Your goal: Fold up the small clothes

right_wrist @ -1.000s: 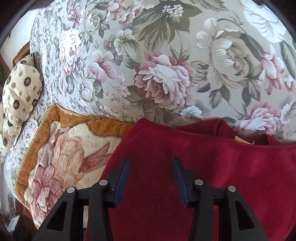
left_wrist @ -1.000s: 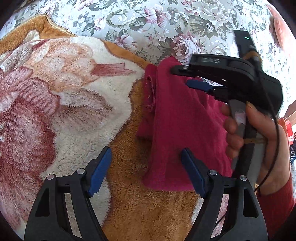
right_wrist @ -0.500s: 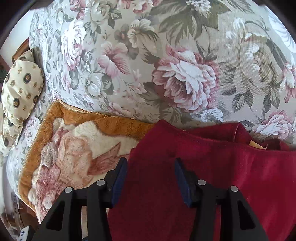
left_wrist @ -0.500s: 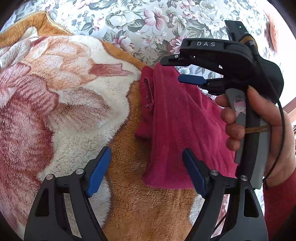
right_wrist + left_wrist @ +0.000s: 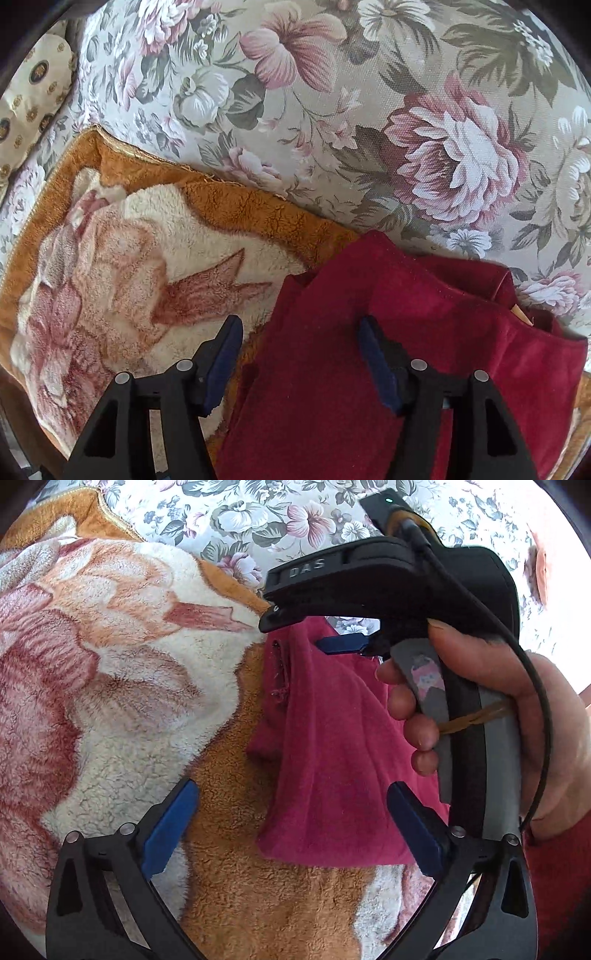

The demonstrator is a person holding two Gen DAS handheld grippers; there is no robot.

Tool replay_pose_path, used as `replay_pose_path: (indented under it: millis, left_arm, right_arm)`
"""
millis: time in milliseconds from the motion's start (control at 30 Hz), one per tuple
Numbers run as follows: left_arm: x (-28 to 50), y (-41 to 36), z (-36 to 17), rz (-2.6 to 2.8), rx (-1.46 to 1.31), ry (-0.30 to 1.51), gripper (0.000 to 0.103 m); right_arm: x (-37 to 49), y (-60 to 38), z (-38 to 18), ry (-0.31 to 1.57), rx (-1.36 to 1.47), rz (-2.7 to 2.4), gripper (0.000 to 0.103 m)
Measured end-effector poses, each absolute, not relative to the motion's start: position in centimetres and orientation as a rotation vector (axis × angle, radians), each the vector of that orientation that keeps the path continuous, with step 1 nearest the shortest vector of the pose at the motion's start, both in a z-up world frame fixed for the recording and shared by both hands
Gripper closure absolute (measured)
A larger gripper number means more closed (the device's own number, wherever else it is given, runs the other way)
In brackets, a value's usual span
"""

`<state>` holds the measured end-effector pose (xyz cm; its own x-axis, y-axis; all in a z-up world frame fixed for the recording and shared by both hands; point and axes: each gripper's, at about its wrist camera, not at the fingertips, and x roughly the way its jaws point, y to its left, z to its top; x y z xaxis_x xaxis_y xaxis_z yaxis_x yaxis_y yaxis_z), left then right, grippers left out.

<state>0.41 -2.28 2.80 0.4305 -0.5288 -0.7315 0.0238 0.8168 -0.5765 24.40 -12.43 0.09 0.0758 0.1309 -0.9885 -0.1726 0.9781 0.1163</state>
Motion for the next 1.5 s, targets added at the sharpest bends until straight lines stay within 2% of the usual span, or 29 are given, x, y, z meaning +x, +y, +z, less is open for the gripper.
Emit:
replay_pose_path:
  millis: [200,867,1000,1033,1100,1133,1167,1233,1267,1500]
  left_arm:
    - [0.7,-3.2,2.9,-0.36,-0.494,1.076,0.001]
    - [3.2,-4.2,2.2,-0.357,-0.489,1.059,0.001]
    - [4.2,-3.4,1.5,-0.376,-0.523,1.03,0.001]
    - [4.3,-3.3,1.4,-0.373,-0.523,1.023,0.006]
    - [4.5,-3.2,1.1,-0.369,-0.521,1.023,0.029]
    - [4.6,-2.9,0.9,-0.375,-0.534,1.024,0.052]
    - [4.8,-2.7,0.5,-0.393,-0.569,1.04,0.061]
    - [5.0,-2.4,0.2,-0.394,-0.603,1.042,0.064]
    - [5.0,-2.4,0.3,-0.398,-0.596,1.041,0.068]
    - [4.7,-3.6,2.2,-0.425,-0.515,0.99,0.074]
  right_arm:
    - [24.7,-11.5,-0.6,1.517,-0.14,0.238,0.039]
    - [25.7,-8.6,-3.7,1.572,-0.246,0.279,0.038]
    - [25.0,-8.6,-3.8,1.528,-0.28,0.305,0.046]
    - [24.6,-8.7,-3.6,1.516,-0.287,0.312,0.048]
    - [24.1,-8.8,-3.1,1.487,-0.3,0.333,0.06]
    - [23.9,-8.8,-2.8,1.475,-0.302,0.339,0.064]
    - [23.8,-8.8,-2.4,1.46,-0.299,0.344,0.071]
    - [23.3,-9.3,-1.7,1.436,-0.288,0.344,0.079]
    - [23.2,-9.5,-1.3,1.417,-0.281,0.341,0.084]
    - [22.5,-12.3,2.2,1.341,-0.166,0.348,0.088]
